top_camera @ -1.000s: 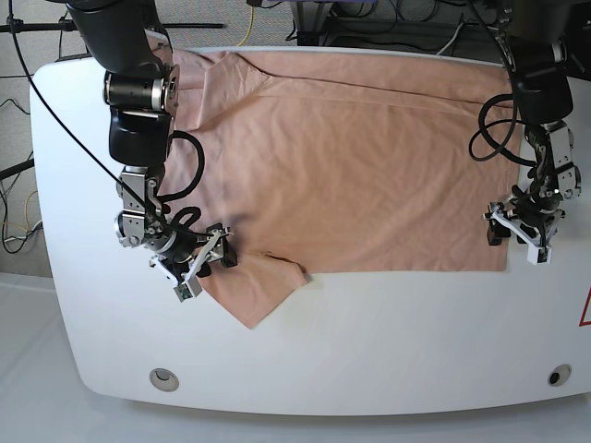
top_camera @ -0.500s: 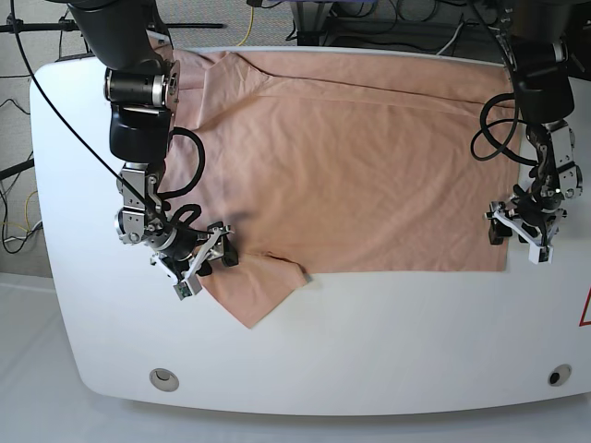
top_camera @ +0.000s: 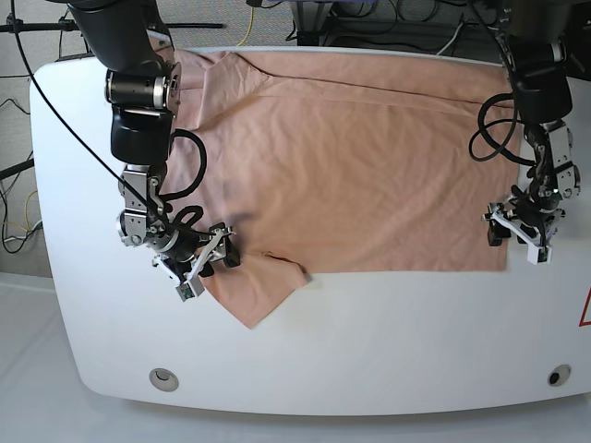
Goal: Fold the T-shirt properly
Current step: 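Lower both grippers onto the hem edges, pressing into the fabric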
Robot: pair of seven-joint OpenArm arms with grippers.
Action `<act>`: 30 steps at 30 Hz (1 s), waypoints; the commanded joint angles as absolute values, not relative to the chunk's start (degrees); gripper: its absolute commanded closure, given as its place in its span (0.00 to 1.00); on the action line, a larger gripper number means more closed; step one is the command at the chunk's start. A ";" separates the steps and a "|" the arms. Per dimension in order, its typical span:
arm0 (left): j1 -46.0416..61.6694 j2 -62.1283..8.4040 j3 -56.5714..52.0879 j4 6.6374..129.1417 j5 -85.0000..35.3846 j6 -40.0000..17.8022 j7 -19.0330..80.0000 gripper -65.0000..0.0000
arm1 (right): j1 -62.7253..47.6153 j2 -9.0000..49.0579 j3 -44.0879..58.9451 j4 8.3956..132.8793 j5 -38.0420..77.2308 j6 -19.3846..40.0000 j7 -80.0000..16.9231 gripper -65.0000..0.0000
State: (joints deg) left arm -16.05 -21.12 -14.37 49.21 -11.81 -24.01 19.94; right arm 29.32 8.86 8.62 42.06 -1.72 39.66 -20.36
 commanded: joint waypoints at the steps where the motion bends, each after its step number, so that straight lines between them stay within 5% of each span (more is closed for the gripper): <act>1: -17.17 -20.80 -14.25 49.89 -12.32 -24.54 19.92 0.43 | 30.49 9.08 8.52 42.66 -2.46 40.00 -22.06 0.46; 30: -17.60 -20.37 -14.20 51.36 -11.95 -24.51 19.12 0.43 | 30.44 8.95 8.49 41.95 -2.20 40.00 -21.27 0.46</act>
State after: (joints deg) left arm -16.32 -19.14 -14.13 49.95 -12.01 -24.45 19.25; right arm 29.45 8.60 8.56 42.15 -1.72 39.66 -20.56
